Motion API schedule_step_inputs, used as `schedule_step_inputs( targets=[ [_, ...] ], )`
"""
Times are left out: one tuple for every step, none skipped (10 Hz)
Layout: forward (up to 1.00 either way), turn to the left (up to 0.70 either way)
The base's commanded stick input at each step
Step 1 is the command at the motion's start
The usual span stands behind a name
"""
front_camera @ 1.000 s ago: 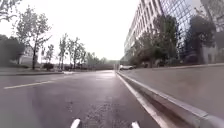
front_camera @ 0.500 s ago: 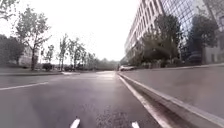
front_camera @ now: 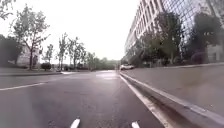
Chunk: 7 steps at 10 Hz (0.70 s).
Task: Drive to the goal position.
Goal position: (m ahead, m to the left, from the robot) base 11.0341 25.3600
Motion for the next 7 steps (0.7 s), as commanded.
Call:
schedule_step_inputs(
  targets=[
    [0.7, 0.0],
    [0.7, -0.03],
    [0.7, -0.09],
    [0.7, -0.08],
    [0.7, 0.0],
    [0.7, 0.0],
    [0.7, 0.0]
  ],
)
